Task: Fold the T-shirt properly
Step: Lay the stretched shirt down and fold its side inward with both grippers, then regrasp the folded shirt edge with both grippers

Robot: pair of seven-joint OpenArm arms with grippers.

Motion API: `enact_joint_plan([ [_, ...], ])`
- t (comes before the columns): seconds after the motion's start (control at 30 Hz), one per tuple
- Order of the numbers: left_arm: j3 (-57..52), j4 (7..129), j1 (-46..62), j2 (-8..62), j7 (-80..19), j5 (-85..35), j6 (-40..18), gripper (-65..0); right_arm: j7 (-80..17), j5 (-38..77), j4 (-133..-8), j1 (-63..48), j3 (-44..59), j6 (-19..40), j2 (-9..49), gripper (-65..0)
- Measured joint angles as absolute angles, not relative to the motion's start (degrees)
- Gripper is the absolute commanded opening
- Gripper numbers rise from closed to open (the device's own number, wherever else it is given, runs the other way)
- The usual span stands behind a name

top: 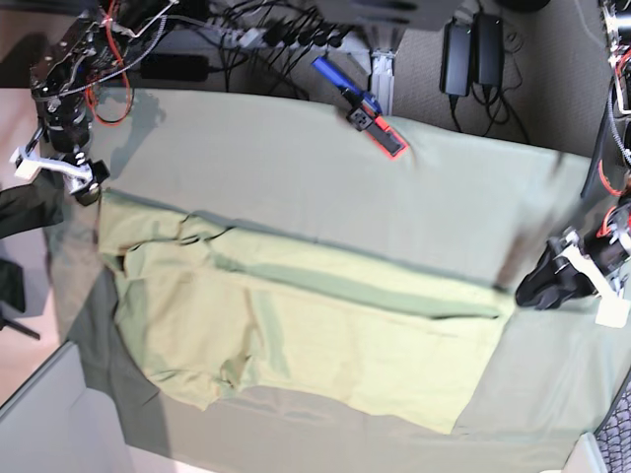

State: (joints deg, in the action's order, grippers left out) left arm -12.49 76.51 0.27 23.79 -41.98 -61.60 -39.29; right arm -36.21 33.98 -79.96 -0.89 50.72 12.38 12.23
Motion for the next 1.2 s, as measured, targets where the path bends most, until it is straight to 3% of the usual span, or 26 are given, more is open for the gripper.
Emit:
enact_joint_plan([
  [0.43,-12.51,76.51,0.3,23.44,-41.71,-61.6,-39.29,-25.7,-35.99,34.22,-79.11,3.66,43.53,12.69,6.39,-20.6],
  [1.2,-12.45,61.12,-6.9,14.41,-34.85,-53.6,-39.31,-25.7,-36.97,32.32,-79.11,3.33,45.15,12.69,7.27,-20.7],
])
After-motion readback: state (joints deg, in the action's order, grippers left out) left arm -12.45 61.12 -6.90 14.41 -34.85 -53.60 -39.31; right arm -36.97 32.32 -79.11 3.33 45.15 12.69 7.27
